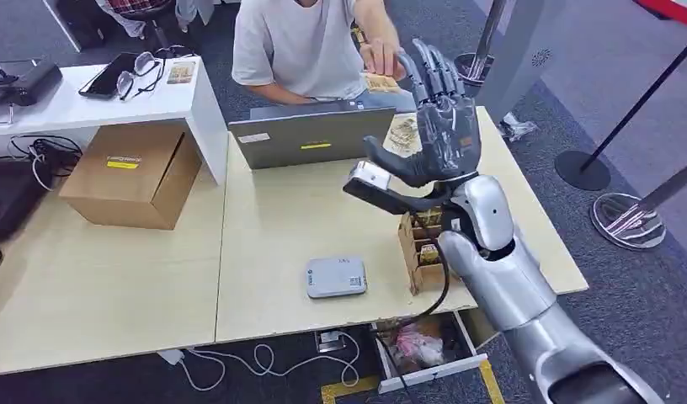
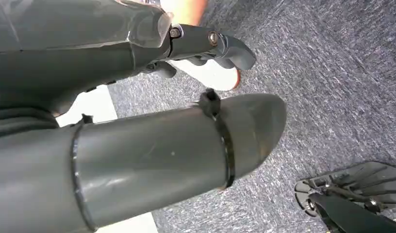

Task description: Pass the card to the sensor for recognition and then transmit it.

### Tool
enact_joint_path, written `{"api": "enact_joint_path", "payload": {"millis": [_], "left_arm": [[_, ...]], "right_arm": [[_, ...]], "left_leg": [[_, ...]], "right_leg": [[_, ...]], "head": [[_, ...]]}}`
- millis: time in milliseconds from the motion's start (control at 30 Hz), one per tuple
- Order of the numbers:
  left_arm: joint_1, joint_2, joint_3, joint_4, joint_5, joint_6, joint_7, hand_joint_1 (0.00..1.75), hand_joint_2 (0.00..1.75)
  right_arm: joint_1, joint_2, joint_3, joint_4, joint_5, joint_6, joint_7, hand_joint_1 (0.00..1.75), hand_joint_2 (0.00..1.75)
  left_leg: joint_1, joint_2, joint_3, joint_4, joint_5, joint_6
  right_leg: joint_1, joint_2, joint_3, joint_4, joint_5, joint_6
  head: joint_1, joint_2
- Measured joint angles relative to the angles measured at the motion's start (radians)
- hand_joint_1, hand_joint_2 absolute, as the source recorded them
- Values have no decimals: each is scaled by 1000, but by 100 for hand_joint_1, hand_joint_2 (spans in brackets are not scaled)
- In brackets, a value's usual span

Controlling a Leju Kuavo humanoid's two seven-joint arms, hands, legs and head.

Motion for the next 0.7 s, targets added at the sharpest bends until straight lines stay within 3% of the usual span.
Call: {"api": "enact_joint_path", "payload": {"millis": [700], "left_arm": [[-4,-2,-33,0,11,10,-1,0,0]], "right_arm": [[-117,-47,47,244,64,-33,26,0,175]], "left_leg": [[0,0,0,0,0,0]], "right_leg": [[0,0,0,0,0,0]], "head": [[0,0]]}}
